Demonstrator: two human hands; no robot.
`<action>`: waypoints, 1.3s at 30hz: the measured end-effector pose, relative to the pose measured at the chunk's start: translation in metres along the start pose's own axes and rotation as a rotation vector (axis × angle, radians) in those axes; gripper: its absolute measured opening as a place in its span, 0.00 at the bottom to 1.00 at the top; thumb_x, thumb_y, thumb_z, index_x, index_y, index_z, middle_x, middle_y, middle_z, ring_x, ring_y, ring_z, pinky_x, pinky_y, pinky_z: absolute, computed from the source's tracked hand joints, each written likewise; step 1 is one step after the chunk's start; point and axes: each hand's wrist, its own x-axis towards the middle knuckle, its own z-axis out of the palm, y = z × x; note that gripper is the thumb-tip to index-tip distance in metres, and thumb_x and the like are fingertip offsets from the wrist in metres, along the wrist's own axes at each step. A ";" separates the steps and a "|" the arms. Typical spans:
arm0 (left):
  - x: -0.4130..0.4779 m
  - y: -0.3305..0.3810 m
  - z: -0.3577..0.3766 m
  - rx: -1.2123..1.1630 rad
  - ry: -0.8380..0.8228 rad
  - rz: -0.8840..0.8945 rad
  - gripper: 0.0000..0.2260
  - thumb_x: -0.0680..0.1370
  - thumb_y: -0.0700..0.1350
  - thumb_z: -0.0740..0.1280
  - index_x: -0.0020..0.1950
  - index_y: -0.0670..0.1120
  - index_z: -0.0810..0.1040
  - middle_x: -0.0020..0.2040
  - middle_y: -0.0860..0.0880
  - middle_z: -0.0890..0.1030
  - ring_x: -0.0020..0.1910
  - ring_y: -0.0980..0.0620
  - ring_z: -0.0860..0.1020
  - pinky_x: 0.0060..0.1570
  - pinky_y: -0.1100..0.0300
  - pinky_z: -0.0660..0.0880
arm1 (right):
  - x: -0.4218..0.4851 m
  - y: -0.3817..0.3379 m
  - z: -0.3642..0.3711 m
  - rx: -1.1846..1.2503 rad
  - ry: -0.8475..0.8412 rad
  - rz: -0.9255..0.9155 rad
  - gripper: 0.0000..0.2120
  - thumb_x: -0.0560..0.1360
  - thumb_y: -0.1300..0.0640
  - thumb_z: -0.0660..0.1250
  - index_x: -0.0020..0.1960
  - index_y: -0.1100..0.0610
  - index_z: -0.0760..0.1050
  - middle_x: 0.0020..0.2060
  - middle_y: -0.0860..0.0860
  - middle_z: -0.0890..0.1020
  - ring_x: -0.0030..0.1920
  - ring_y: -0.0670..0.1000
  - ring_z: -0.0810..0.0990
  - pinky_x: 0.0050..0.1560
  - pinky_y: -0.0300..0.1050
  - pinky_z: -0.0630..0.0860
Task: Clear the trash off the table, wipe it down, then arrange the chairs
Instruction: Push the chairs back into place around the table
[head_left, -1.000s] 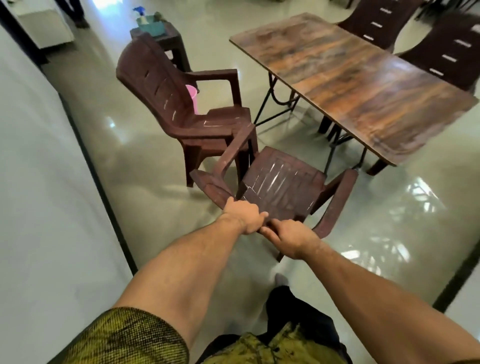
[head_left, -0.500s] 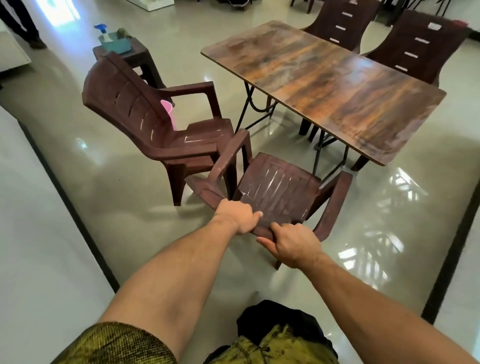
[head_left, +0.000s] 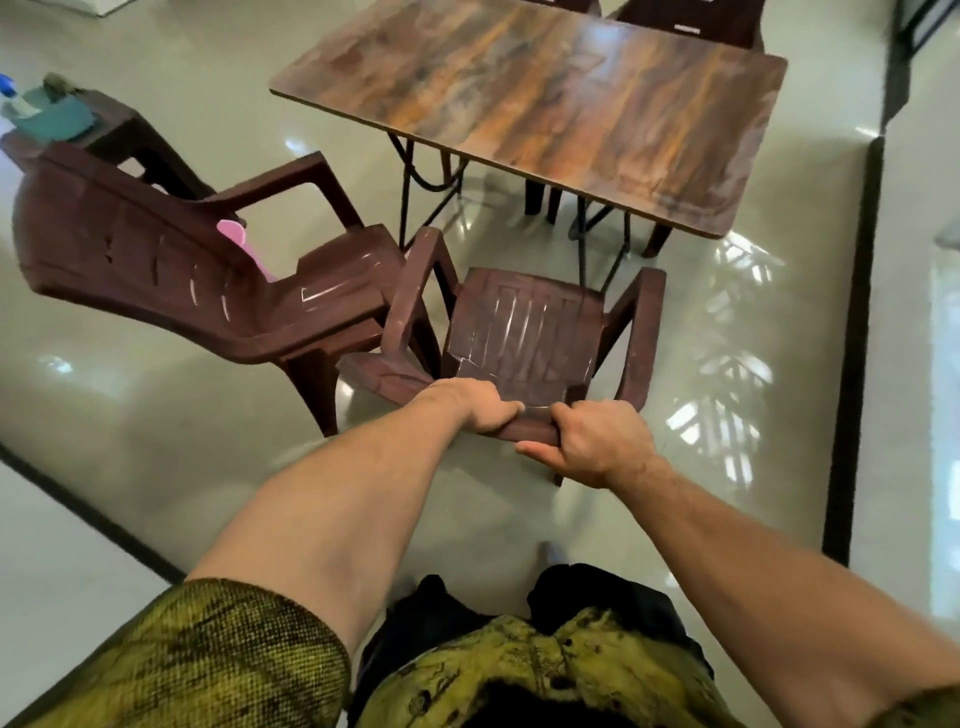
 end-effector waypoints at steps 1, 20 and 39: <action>0.000 0.002 0.000 -0.012 -0.011 0.025 0.34 0.80 0.68 0.52 0.70 0.44 0.75 0.71 0.41 0.75 0.68 0.41 0.74 0.66 0.49 0.69 | -0.002 0.001 0.001 -0.008 0.005 0.030 0.47 0.65 0.18 0.30 0.49 0.50 0.74 0.39 0.50 0.81 0.39 0.55 0.82 0.34 0.46 0.73; -0.013 -0.072 -0.015 0.377 0.423 0.481 0.42 0.65 0.84 0.42 0.47 0.52 0.77 0.44 0.50 0.81 0.44 0.46 0.80 0.44 0.52 0.76 | 0.011 -0.052 -0.004 0.012 0.014 0.449 0.44 0.68 0.17 0.39 0.51 0.51 0.75 0.46 0.54 0.83 0.48 0.59 0.81 0.53 0.55 0.74; 0.011 -0.107 -0.038 0.331 0.482 0.502 0.38 0.64 0.84 0.46 0.40 0.51 0.72 0.41 0.52 0.76 0.43 0.48 0.80 0.44 0.52 0.75 | 0.055 -0.060 -0.009 0.058 0.022 0.361 0.39 0.71 0.19 0.44 0.42 0.51 0.75 0.38 0.49 0.83 0.37 0.54 0.81 0.41 0.47 0.76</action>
